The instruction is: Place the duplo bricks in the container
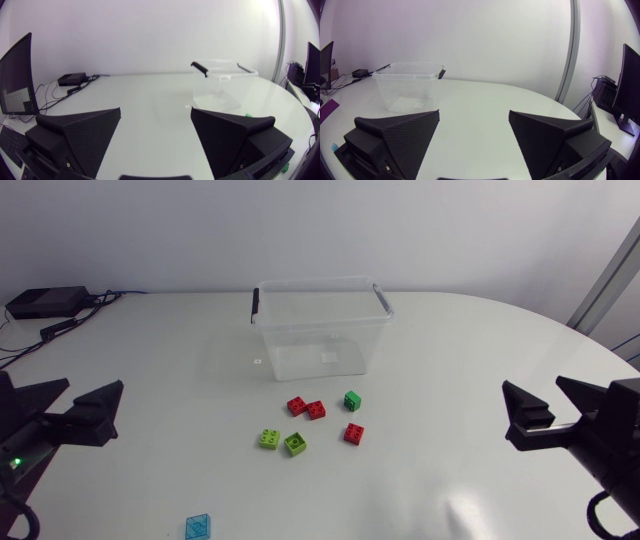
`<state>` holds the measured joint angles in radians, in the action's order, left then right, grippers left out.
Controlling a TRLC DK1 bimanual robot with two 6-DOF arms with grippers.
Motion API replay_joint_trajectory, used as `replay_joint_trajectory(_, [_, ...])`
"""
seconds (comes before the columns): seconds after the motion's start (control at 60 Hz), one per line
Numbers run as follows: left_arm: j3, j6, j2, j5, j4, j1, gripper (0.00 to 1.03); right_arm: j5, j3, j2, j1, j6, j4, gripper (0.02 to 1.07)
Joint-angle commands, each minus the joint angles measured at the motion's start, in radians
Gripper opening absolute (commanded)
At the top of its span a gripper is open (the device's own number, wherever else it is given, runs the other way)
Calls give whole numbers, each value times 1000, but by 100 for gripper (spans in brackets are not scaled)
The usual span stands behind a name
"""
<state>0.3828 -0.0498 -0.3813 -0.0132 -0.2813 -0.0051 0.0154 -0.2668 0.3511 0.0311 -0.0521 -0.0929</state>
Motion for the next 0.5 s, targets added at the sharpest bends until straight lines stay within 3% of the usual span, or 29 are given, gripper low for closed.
replay_joint_trajectory(0.0, [120,-48,-149,-4,-93,-19,96,6,-51,54,29,14,-44,102])
replay_joint_trajectory(0.117, [249,-157,-352,-4,-256,-38,96,6,-115,126,69,14,-122,102])
replay_joint_trajectory(0.317, [340,-200,-533,55,-354,-82,96,8,-216,293,122,26,-249,102])
replay_joint_trajectory(0.483, [381,-305,-674,58,-461,-182,96,3,-342,459,171,17,-432,102])
